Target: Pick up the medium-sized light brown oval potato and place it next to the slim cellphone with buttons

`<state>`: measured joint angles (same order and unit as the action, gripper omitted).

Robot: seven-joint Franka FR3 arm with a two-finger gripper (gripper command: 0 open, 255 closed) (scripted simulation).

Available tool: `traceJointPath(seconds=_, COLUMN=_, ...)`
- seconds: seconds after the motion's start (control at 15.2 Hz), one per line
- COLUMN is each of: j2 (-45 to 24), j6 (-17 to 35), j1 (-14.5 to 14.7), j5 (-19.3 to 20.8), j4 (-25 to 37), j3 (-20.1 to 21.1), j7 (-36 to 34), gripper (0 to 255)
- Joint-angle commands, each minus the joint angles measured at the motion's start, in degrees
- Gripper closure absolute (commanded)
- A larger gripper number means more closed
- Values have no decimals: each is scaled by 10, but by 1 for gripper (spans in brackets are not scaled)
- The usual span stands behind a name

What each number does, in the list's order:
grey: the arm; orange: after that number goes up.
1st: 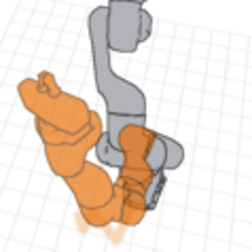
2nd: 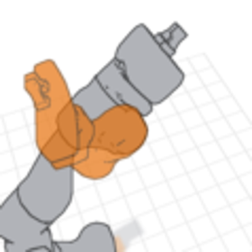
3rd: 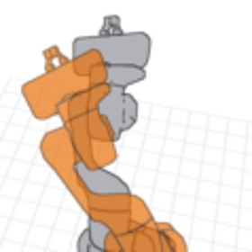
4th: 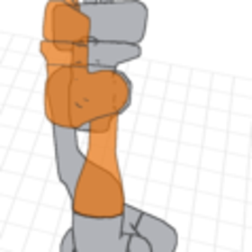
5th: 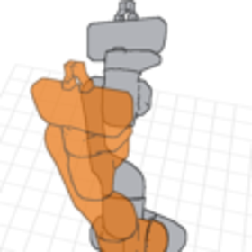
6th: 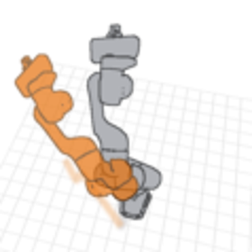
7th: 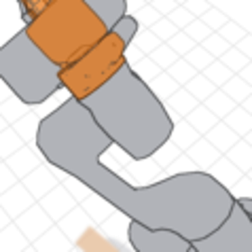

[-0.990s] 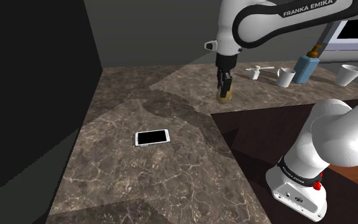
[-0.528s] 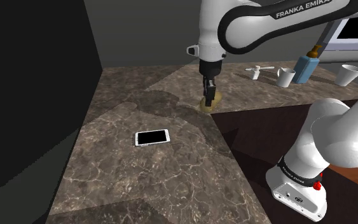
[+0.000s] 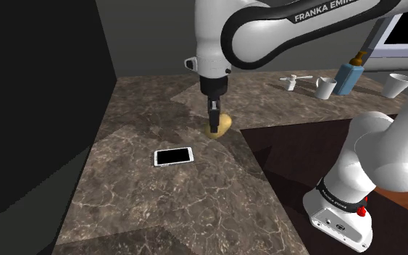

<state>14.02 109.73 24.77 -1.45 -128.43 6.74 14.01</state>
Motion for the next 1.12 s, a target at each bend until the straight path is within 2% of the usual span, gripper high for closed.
traceJointPath(seconds=0.0, j2=-25, j6=1, j1=11, j5=-4, j4=24, j3=18, j7=-28, gripper=255)
traceJointPath(seconds=0.59, j2=-166, j6=-19, j1=56, j5=12, j4=184, j3=76, j7=-140, gripper=255)
traceJointPath(seconds=1.06, j2=-299, j6=-62, j1=104, j5=47, j4=355, j3=103, j7=-220, gripper=255)
